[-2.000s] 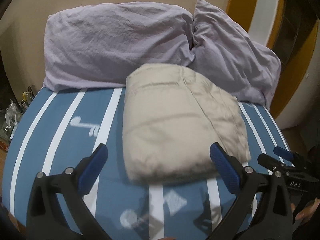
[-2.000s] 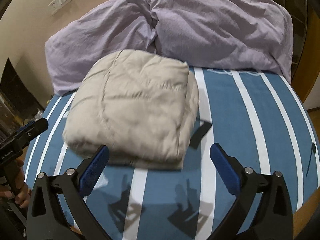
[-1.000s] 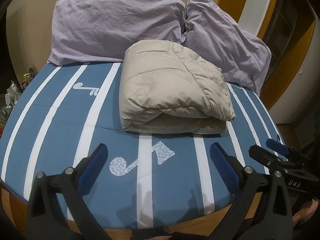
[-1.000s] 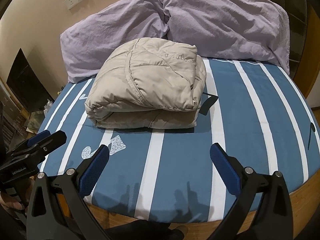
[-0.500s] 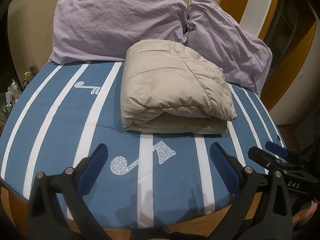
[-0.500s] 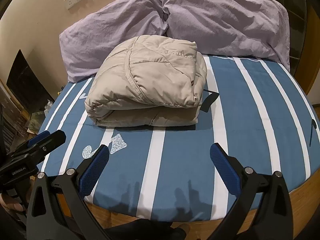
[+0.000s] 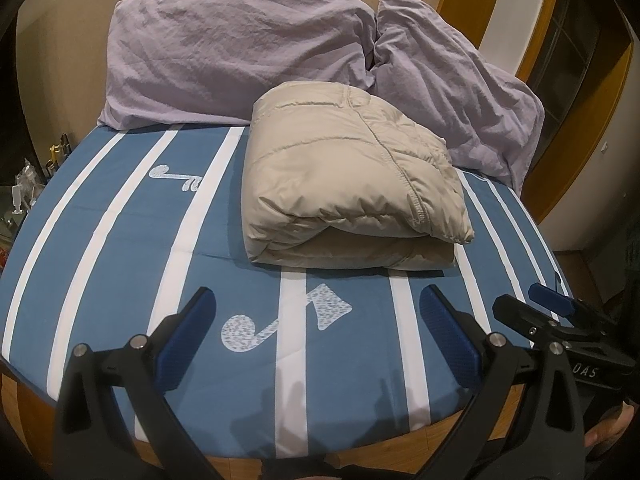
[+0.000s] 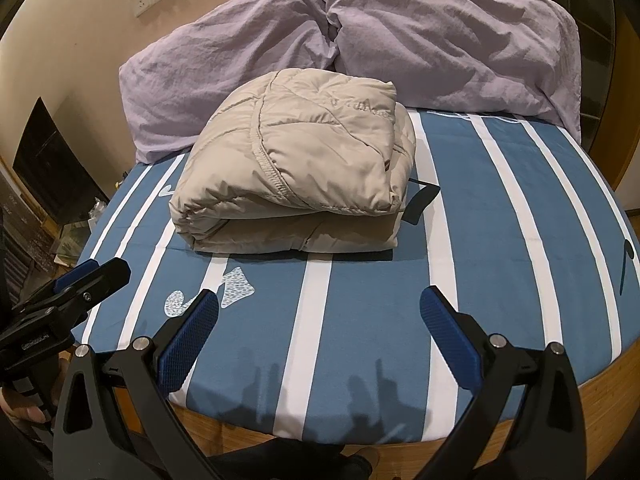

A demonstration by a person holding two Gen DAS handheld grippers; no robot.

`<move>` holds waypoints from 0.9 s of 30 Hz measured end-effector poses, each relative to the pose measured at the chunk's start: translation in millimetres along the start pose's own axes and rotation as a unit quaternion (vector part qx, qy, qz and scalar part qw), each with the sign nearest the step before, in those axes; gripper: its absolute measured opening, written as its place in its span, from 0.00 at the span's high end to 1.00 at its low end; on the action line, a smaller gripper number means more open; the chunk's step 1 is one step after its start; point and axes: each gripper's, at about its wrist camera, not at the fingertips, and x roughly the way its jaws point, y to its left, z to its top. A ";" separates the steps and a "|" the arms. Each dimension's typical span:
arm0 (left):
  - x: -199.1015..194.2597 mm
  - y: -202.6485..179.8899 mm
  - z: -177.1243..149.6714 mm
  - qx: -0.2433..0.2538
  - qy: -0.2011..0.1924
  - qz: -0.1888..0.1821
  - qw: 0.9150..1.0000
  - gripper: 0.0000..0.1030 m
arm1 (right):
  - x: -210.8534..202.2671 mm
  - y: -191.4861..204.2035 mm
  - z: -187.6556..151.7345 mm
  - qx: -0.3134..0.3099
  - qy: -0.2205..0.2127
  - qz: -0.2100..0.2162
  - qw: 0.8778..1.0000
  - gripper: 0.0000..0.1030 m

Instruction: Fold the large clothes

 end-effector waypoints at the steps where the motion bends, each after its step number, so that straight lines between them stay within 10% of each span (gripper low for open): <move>1: -0.1 0.0 0.0 0.000 0.000 0.000 1.000 0.02 | 0.0 0.2 0.0 0.000 0.000 0.000 1.000 0.01; 27: 4.1 2.3 0.2 -0.001 0.004 0.002 1.000 0.02 | 4.3 2.9 -1.3 0.000 0.003 -0.002 1.000 0.01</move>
